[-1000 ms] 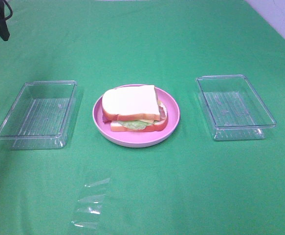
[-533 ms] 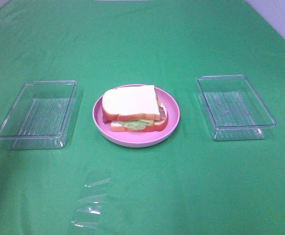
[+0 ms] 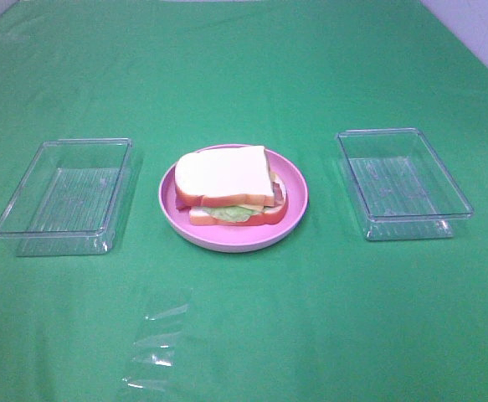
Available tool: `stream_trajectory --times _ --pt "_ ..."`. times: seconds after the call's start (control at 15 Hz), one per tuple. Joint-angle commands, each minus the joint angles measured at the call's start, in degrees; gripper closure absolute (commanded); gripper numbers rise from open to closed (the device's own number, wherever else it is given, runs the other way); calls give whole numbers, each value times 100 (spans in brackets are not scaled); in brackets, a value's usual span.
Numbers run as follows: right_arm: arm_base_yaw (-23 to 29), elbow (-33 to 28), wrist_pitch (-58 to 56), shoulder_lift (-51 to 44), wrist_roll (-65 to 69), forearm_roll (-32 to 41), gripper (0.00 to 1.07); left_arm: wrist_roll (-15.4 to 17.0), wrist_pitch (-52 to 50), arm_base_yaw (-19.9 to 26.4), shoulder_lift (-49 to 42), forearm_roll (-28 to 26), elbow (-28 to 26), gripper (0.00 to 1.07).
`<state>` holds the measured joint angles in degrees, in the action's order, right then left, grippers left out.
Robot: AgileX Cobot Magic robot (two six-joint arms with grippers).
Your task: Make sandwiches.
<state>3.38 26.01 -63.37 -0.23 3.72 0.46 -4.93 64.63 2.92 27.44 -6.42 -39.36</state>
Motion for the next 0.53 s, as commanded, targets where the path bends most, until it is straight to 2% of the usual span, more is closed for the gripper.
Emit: stream_trajectory --times 0.07,0.2,0.53 --pt "-34 -6 34 -115 -40 -17 9 -40 -92 0 -1094 -11 521 9" --pt "-34 -6 34 -115 -40 -17 9 -40 -57 0 -1793 -86 859 9" --pt "-34 -6 34 -115 -40 -17 9 34 -269 -52 -2590 34 968 9"
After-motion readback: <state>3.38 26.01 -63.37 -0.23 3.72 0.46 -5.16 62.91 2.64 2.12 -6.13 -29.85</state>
